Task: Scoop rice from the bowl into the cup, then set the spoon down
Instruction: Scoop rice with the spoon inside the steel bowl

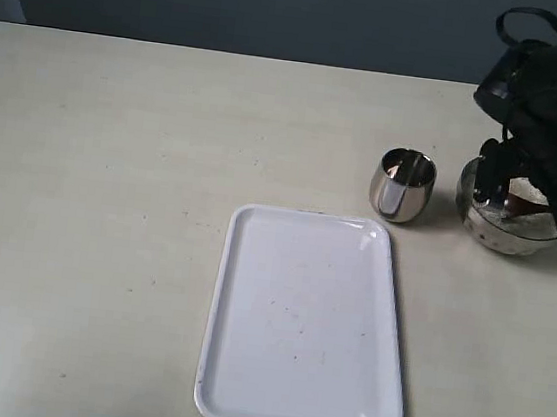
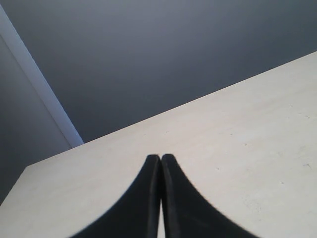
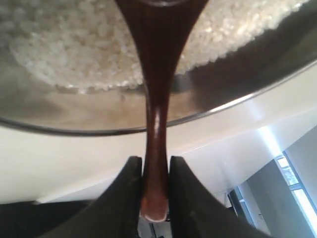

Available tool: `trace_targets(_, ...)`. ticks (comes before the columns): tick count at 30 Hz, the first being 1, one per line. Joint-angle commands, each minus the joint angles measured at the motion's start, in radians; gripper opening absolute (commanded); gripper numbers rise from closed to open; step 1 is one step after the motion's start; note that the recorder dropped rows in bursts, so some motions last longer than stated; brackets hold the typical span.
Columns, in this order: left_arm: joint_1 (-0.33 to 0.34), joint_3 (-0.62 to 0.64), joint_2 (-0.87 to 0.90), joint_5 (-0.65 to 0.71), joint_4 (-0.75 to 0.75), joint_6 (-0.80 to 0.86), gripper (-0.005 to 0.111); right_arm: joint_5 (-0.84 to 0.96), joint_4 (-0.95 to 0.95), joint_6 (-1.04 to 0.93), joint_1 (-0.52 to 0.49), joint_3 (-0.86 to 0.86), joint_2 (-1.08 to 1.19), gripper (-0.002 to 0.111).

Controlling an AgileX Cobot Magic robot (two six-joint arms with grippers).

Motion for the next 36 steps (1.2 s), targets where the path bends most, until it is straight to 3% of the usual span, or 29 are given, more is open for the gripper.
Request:
trace_targets(1, -0.001, -0.002, -0.005, -0.010, -0.004, -0.008, 0.000, 0.001, 0.018, -0.007, -0.062, -0.029, -0.013, -0.001)
trace_targets(36, -0.001, -0.002, -0.005, -0.010, -0.004, -0.008, 0.000, 0.001, 0.150, -0.027, -0.089, -0.068, -0.046, -0.001)
